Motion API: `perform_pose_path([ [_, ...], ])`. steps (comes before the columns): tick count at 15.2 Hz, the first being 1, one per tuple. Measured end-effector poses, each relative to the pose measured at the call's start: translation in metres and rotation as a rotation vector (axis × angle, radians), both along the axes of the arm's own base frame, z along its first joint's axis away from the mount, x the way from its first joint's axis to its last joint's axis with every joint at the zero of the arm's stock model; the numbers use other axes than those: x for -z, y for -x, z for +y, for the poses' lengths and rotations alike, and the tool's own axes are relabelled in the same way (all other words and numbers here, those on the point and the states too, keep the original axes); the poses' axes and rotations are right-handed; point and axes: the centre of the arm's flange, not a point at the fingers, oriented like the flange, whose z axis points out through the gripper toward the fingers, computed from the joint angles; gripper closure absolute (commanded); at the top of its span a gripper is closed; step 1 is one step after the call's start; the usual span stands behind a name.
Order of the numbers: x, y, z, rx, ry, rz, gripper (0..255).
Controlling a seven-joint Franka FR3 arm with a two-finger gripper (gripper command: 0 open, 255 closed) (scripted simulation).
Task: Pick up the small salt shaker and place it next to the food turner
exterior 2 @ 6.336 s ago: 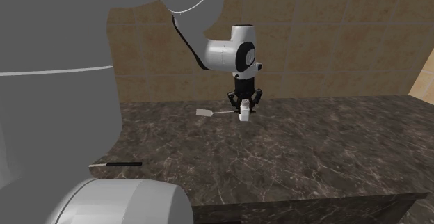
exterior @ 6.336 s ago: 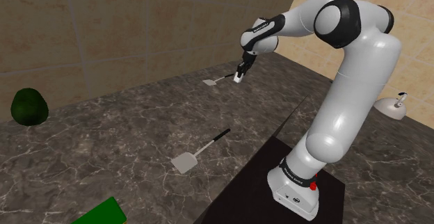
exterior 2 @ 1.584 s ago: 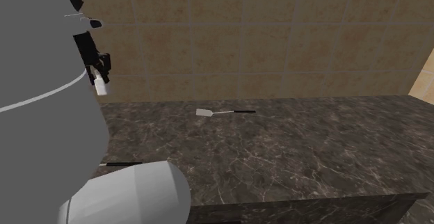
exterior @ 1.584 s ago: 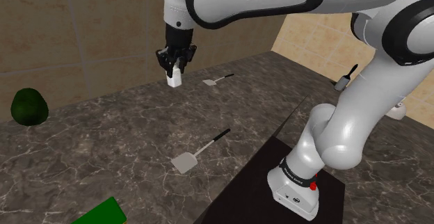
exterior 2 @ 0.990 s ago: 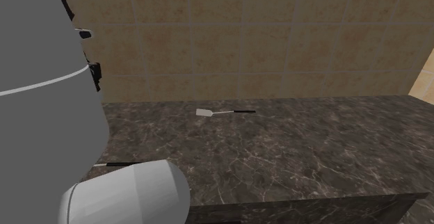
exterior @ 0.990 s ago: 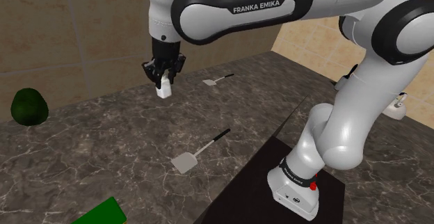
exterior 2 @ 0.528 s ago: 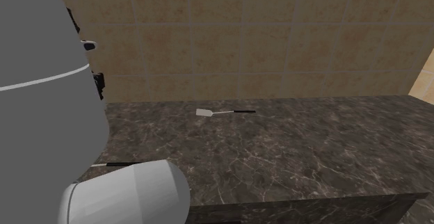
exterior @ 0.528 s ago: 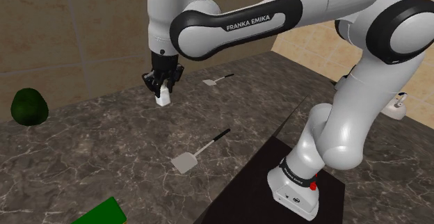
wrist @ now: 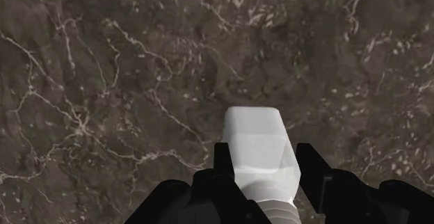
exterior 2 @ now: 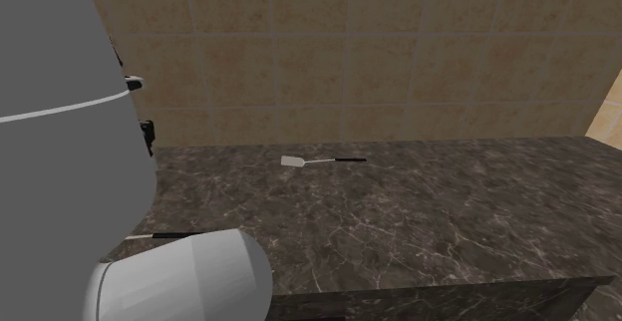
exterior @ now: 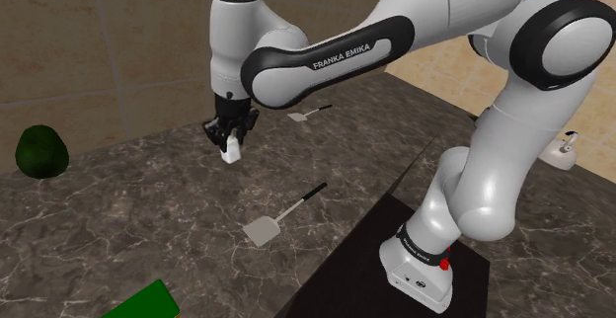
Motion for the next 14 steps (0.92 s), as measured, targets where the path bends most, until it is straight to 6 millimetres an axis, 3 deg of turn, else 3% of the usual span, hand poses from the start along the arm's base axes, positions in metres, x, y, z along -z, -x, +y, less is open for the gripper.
perform_pose_path([
  [7,0.038,0.000,0.002,0.000,0.000,0.000,255],
  [14,0.044,0.000,0.000,0.000,0.000,0.000,255],
])
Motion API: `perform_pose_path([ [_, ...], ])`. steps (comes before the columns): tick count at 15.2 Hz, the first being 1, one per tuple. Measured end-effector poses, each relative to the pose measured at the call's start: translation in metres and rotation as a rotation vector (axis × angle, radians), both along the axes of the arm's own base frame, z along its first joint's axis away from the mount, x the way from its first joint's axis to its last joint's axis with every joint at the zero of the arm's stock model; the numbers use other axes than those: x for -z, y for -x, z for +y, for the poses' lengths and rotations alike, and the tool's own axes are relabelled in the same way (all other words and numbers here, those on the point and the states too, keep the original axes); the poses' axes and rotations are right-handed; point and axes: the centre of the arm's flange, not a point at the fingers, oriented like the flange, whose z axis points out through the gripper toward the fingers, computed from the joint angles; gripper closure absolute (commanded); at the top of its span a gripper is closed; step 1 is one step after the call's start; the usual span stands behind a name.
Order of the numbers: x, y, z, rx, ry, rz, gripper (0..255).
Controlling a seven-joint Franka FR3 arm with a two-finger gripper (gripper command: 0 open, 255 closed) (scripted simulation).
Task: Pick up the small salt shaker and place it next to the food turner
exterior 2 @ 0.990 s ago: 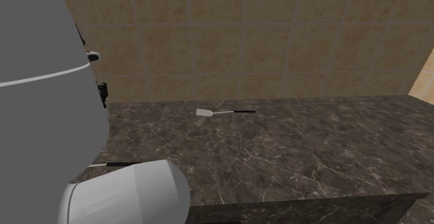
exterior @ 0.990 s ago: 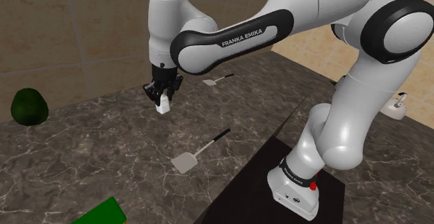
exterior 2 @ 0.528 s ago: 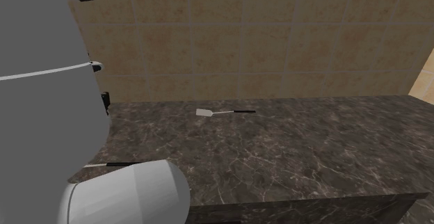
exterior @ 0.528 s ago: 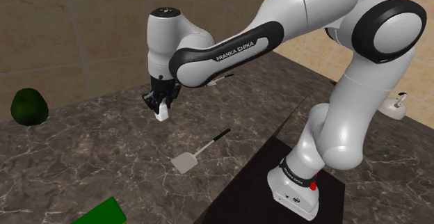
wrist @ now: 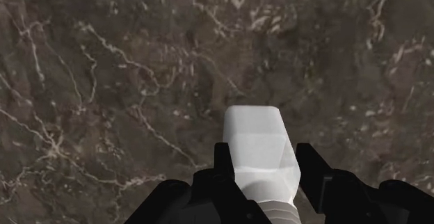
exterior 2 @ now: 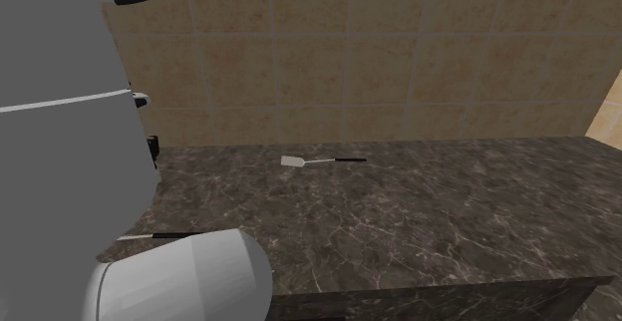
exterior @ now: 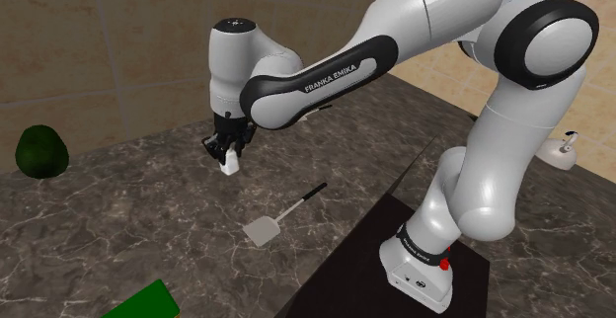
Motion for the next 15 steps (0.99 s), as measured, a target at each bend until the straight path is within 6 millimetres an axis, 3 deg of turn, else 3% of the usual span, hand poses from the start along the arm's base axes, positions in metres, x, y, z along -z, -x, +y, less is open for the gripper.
perform_pose_path([
  [1,0.000,0.000,0.000,0.000,0.000,0.000,0],
  [7,0.000,0.000,0.000,0.000,0.000,0.000,0],
  [11,-0.041,0.003,0.005,0.000,-0.001,-0.002,0],
  [15,-0.049,0.004,0.006,0.000,0.000,0.000,0],
])
